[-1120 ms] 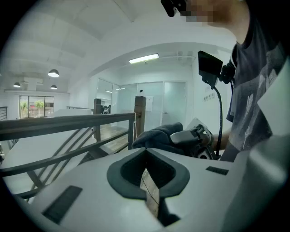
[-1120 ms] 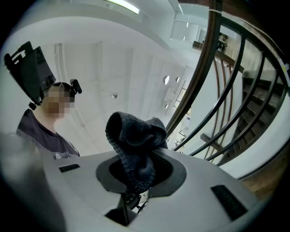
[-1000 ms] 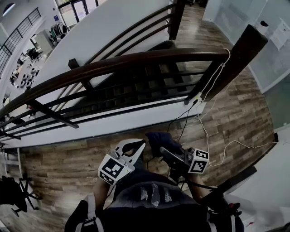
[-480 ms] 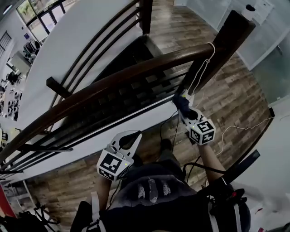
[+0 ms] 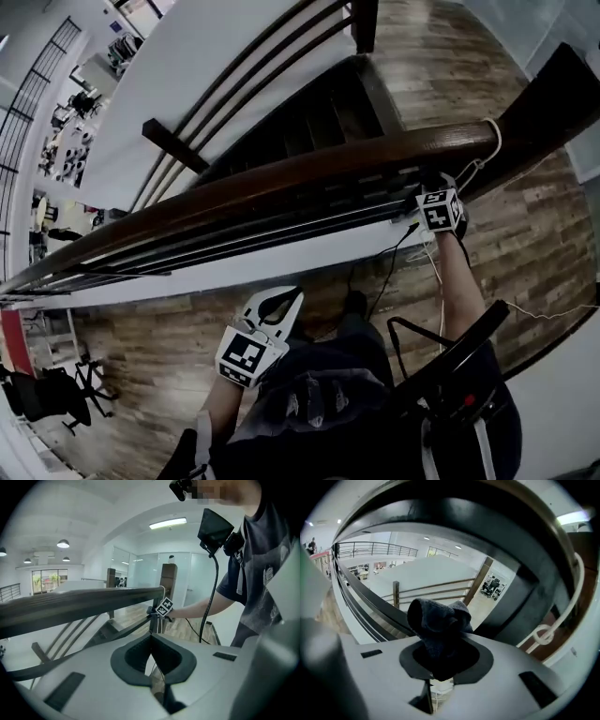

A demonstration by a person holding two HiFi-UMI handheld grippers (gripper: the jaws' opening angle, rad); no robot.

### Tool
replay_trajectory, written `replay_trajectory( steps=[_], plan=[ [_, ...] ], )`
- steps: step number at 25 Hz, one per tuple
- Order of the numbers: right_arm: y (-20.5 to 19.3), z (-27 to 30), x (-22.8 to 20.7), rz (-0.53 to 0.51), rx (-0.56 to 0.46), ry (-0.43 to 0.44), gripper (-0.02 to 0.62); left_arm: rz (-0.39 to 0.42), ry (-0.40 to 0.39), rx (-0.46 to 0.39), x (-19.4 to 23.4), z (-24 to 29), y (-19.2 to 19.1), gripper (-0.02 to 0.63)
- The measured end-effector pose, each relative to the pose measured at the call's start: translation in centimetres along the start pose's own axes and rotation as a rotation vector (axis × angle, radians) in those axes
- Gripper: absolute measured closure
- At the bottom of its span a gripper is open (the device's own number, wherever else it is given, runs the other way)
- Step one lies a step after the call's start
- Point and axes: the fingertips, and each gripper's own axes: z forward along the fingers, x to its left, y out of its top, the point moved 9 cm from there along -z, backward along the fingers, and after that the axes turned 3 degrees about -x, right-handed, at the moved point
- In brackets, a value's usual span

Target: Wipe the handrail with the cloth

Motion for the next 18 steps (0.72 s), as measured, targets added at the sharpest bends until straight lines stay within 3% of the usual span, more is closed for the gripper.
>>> replay_trajectory(
  steps=[4, 6, 13, 18],
  plan=[
    [-2.4, 3.8, -2.8, 0.053, -0.017, 0.051, 0.538, -0.046, 0.08, 0.031, 0.3, 5.2, 1.4, 0.598],
    [-2.7, 4.8, -1.5, 0.115, -0.042, 0.103, 0.538, -0.052, 0.122, 0.036, 0.8, 5.3, 0.9, 0.598],
    [2.8, 3.5, 10.7, 0.071, -0.066, 0.242, 0.538, -0.069, 0.273, -0.022, 4.4, -5.1, -3.4, 0.598],
    [9.3, 1.6, 19.0, -0.049, -0.023, 0.248, 0.538, -0.137, 0.363, -0.107, 8.2, -16.9, -6.2, 0.598]
  ],
)
